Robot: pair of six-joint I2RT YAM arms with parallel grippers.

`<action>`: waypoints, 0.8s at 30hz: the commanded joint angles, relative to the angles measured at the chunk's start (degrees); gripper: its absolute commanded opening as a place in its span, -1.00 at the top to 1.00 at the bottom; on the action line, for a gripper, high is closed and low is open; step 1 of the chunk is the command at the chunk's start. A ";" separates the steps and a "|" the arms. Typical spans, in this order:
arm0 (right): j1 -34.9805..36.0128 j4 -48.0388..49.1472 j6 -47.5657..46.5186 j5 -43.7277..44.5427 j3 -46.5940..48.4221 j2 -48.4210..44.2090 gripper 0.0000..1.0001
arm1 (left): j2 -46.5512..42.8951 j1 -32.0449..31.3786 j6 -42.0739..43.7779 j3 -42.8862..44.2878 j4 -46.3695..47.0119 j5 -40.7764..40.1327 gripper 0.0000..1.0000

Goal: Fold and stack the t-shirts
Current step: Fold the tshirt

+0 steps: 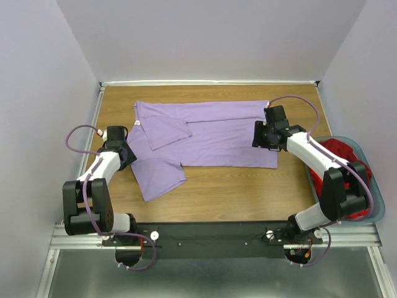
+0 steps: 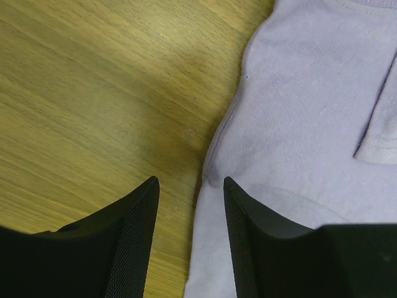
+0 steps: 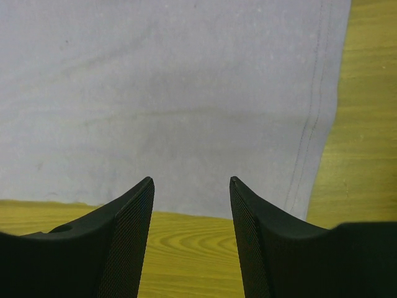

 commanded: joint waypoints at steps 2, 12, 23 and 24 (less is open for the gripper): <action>-0.03 -0.63 0.81 0.47 -2.02 -2.30 -0.19 | 0.75 0.30 0.05 0.84 0.84 -0.09 -0.08; -0.03 -0.72 0.99 1.79 -3.52 -2.56 -0.19 | 6.02 0.04 0.75 0.05 3.83 0.79 -0.08; -0.03 -0.98 0.72 4.60 -3.96 -2.83 -0.22 | 6.73 -0.75 0.31 -1.27 4.71 0.35 0.19; -0.12 -0.90 0.81 4.69 -4.13 -2.91 -0.22 | 6.91 -1.01 0.40 -1.27 4.80 0.35 0.27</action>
